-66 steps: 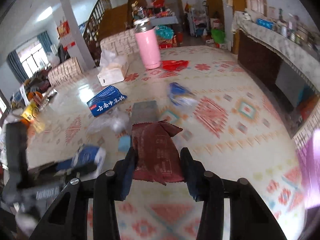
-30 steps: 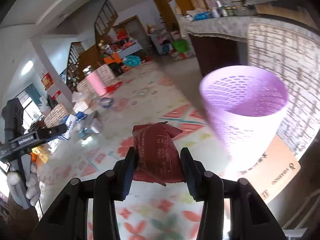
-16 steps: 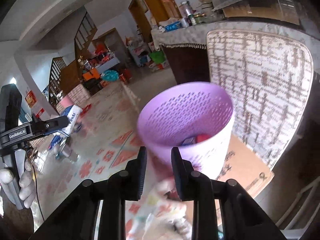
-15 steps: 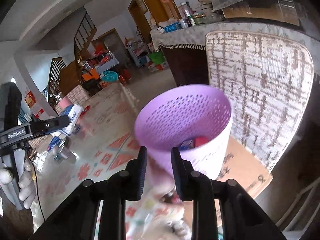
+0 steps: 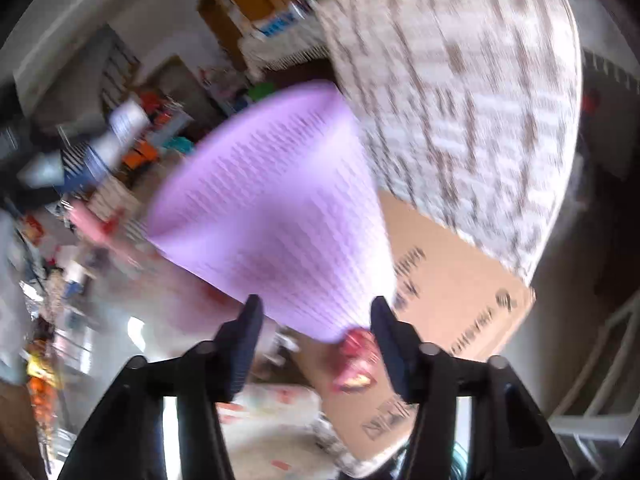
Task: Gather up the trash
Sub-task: 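Carry both items to the lilac wastebasket and open both tools to drop them, then return to the table and grasp the clear plastic wrapper with the left tool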
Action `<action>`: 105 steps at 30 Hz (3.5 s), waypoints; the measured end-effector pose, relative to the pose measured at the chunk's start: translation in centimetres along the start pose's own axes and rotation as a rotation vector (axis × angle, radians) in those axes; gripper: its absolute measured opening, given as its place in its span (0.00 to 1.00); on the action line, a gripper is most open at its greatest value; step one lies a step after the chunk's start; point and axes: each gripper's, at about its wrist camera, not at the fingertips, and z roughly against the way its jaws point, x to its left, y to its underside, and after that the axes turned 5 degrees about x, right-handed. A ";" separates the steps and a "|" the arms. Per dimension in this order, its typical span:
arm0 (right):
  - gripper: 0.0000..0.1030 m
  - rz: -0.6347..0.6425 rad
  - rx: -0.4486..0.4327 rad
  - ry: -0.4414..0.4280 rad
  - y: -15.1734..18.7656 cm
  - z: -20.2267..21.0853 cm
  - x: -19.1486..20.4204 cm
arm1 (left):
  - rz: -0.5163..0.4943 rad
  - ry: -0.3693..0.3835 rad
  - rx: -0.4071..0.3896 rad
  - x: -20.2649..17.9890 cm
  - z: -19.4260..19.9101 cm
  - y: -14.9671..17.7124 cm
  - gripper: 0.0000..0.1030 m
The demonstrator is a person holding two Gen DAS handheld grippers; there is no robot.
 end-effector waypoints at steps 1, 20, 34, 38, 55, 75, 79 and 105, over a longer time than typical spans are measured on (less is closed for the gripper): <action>0.65 -0.013 0.029 0.008 0.5 -1.4 -0.8 | -0.005 0.000 0.004 -0.2 -0.4 -0.3 0.71; 0.45 -0.093 0.255 0.118 4.1 -13.4 -4.1 | 0.093 -0.049 -0.031 4.5 9.2 6.0 0.75; 0.45 -0.013 -0.157 0.044 -2.1 10.9 2.8 | 0.314 -0.242 -0.177 14.9 21.4 17.2 0.75; 0.46 0.128 -0.257 0.044 -6.8 12.9 8.2 | 0.386 -0.338 -0.217 17.3 24.8 20.7 0.75; 0.67 0.346 -0.075 -0.168 -3.0 4.7 23.0 | 0.602 -0.617 -0.230 26.9 31.2 32.6 0.80; 0.81 0.631 0.190 -0.356 1.8 -9.5 42.4 | 0.548 -0.531 -0.140 34.0 27.1 27.9 0.80; 0.81 0.710 0.193 -0.310 1.3 -12.8 45.0 | 0.531 -0.493 -0.112 36.6 25.0 25.7 0.80; 0.58 0.761 0.196 -0.332 2.7 -15.8 46.3 | 0.333 -0.309 0.139 41.4 12.3 20.2 0.74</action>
